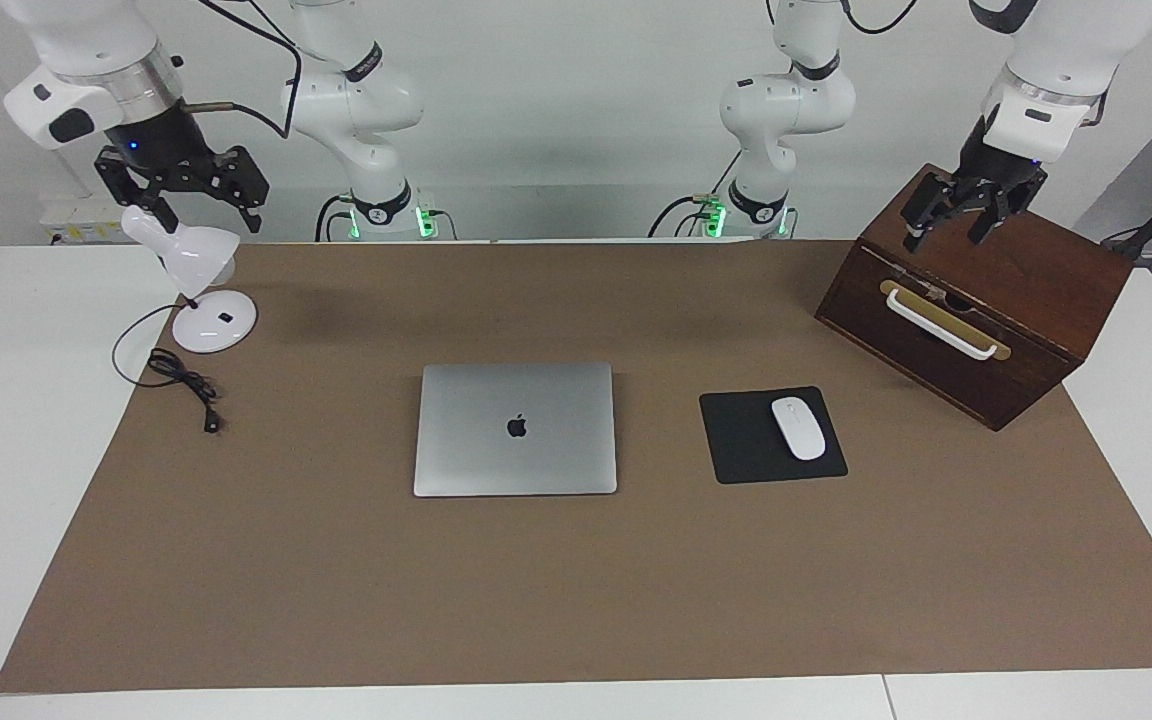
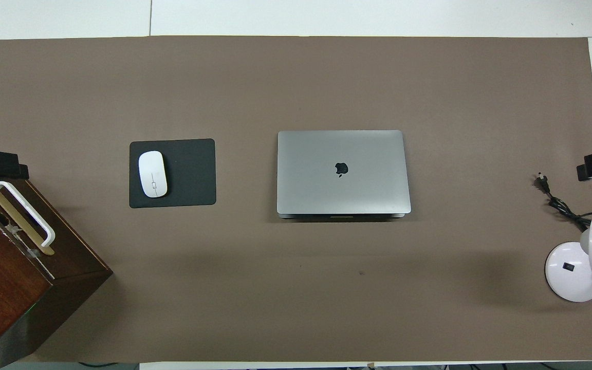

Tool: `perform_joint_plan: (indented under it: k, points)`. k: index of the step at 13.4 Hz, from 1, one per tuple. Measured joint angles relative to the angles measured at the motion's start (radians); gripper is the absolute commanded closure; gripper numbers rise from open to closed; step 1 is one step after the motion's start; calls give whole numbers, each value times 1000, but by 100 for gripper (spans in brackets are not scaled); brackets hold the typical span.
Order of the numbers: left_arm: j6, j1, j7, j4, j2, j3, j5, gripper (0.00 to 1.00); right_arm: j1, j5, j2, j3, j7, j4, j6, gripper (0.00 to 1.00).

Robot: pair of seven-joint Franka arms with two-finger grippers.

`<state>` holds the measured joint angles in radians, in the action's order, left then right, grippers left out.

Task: Close laptop with both arms

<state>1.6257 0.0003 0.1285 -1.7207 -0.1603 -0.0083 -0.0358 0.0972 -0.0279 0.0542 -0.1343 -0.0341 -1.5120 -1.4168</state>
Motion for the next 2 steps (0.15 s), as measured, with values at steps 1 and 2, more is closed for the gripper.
perform_joint_plan:
  k: [1,2]
  points:
    - [0,0,0,0,0,0,0,0,0,0,0,1,0,0,0,0]
    - [0,0,0,0,0,0,0,0,0,0,0,2,0,0,0,0]
